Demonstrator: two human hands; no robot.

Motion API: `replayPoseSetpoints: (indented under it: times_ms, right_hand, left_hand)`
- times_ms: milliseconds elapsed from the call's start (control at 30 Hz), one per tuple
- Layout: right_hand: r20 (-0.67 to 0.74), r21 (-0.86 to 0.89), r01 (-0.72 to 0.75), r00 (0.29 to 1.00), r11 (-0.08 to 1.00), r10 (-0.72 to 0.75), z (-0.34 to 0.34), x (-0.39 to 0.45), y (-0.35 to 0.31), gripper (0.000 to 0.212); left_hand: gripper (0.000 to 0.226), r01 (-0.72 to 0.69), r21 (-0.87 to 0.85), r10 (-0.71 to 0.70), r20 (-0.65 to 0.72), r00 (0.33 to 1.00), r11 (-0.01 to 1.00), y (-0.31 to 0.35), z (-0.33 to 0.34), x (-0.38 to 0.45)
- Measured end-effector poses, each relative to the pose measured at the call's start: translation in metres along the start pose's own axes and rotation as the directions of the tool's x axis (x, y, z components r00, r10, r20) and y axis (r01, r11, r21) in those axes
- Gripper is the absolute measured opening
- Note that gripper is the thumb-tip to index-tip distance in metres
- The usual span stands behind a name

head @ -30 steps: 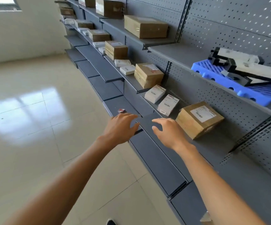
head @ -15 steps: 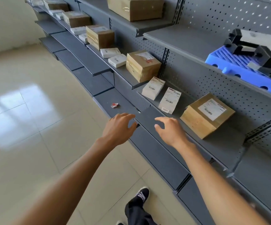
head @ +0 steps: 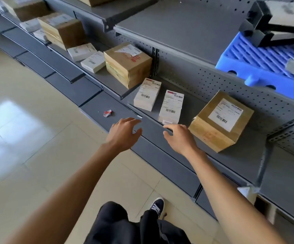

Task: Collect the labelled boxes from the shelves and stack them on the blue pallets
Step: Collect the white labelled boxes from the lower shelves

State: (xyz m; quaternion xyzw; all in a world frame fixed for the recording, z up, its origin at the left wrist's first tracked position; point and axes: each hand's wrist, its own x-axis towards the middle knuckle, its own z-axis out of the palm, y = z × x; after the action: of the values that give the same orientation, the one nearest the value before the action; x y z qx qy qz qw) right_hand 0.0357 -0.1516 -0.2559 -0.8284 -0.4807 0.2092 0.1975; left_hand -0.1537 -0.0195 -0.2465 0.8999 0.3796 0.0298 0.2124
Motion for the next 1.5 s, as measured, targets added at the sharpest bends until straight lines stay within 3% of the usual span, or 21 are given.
replayPoseSetpoints:
  times_ms: [300, 467, 667, 833, 1000, 1500]
  right_hand:
    - [-0.134, -0.096, -0.133, 0.984, 0.986, 0.120, 0.031, 0.061, 0.013, 0.030]
    - [-0.227, -0.136, -0.301, 0.937, 0.944, 0.266, 0.053, 0.098, 0.019, 0.052]
    - [-0.237, -0.153, -0.413, 0.897, 0.898, 0.372, 0.077, 0.133, 0.027, 0.082]
    - [-0.223, -0.115, -0.461, 0.875, 0.880, 0.429, 0.094, 0.144, 0.031, 0.082]
    - [-0.320, -0.063, -0.513, 0.823, 0.856, 0.470, 0.110, 0.133, 0.014, 0.078]
    - [-0.426, -0.040, -0.555, 0.762, 0.831, 0.488, 0.137, 0.098, -0.010, 0.078]
  left_hand:
    - [0.054, -0.114, 0.021, 0.112, 0.070, 0.991, 0.993, -0.024, 0.020, 0.112]
    - [0.058, -0.233, 0.081, 0.219, 0.147, 0.965, 0.969, -0.037, 0.031, 0.177]
    - [0.064, -0.323, 0.154, 0.284, 0.231, 0.931, 0.934, -0.048, 0.055, 0.237]
    - [0.066, -0.354, 0.163, 0.316, 0.222, 0.923, 0.921, -0.065, 0.066, 0.238]
    - [0.062, -0.374, 0.130, 0.354, 0.153, 0.923, 0.918, -0.080, 0.065, 0.222]
    - [0.054, -0.314, 0.156, 0.288, 0.168, 0.943, 0.937, -0.092, 0.057, 0.207]
